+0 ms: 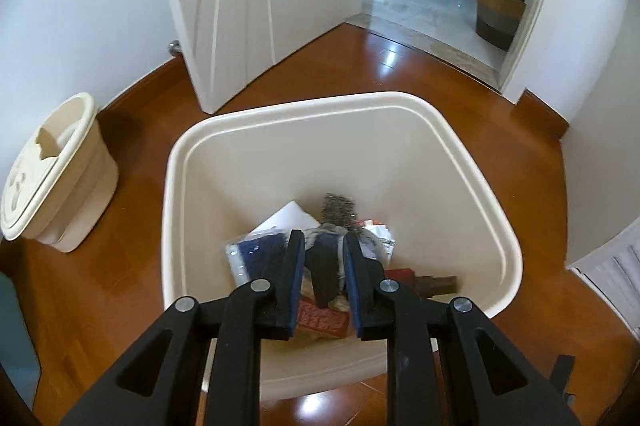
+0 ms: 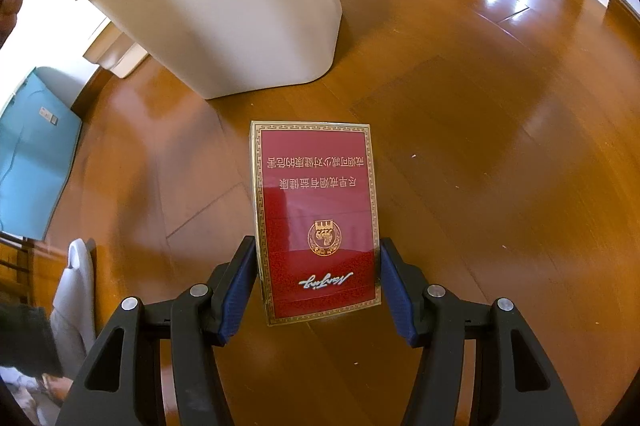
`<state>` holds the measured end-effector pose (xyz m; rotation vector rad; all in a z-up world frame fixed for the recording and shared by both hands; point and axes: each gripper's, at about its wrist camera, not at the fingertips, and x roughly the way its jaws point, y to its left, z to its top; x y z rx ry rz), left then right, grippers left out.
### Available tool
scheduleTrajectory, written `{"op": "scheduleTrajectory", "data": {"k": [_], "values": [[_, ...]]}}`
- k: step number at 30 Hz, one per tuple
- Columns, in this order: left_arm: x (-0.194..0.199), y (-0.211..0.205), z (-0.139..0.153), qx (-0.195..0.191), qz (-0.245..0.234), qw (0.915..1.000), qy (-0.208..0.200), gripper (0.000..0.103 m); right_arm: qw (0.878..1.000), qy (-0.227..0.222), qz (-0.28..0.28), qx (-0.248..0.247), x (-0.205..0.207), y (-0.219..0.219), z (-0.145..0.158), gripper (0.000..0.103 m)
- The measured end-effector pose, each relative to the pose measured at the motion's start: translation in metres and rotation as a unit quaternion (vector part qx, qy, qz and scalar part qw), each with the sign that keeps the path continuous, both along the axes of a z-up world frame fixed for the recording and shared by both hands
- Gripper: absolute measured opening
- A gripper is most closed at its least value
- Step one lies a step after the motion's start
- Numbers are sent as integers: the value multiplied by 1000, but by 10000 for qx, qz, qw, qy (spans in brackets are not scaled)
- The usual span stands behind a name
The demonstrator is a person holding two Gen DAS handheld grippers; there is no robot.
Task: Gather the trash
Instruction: 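Carry the black tube over the wastebasket and release it from the left tool, then drop the red cigarette box into the wastebasket from the right tool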
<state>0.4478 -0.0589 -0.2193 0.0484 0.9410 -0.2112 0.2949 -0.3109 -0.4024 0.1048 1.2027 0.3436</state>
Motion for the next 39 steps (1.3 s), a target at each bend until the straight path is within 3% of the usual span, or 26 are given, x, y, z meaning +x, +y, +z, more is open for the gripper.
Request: {"op": "scheduleTrajectory", "data": {"k": [2,4,7,10,13,14,17,19,22,26,27,29,30,33,39], "values": [[-4,7,5,-33,72,9999,-111,31,10000,-6,-1,-15,1,-2,1,62],[-10,12,13,-121,119,9997,-202,58,10000,-23,-10,-25,3,-2,3,62],[-25,25,26,-293,327,9982,-401,65,9999,-116,-61,-42,6,-4,17,62],[-57,50,31,-479,781,9940,-598,68,9968,-783,-64,-120,18,-8,73,62],[-98,74,18,-631,1281,9881,-569,73,9868,-1613,-54,106,39,-12,153,62],[-110,79,10,-685,1420,9863,-487,74,9793,-2011,16,229,50,-10,191,62],[-144,89,-25,-745,1740,9819,-59,75,9630,-2641,298,450,78,11,255,62],[-154,89,-45,-778,1753,9810,297,75,9541,-2891,509,590,101,33,279,62],[-165,91,-67,-948,1832,9761,684,75,9619,-2571,648,661,156,74,269,62],[-168,82,-69,-825,1670,9804,642,77,9785,-1864,727,491,195,111,223,62],[-167,81,-68,-764,1624,9820,585,82,9806,-1772,731,419,200,116,217,63],[-167,81,-69,-754,1510,9845,486,100,9826,-1633,867,191,203,133,203,64],[-166,83,-68,-781,1489,9847,467,103,9818,-1652,936,100,203,138,200,64],[-170,89,-72,-836,1485,9841,502,103,9789,-1757,1012,-268,200,153,192,76],[-168,85,-68,-1001,1377,9841,498,103,9820,-1748,710,31,184,141,193,77]]}}
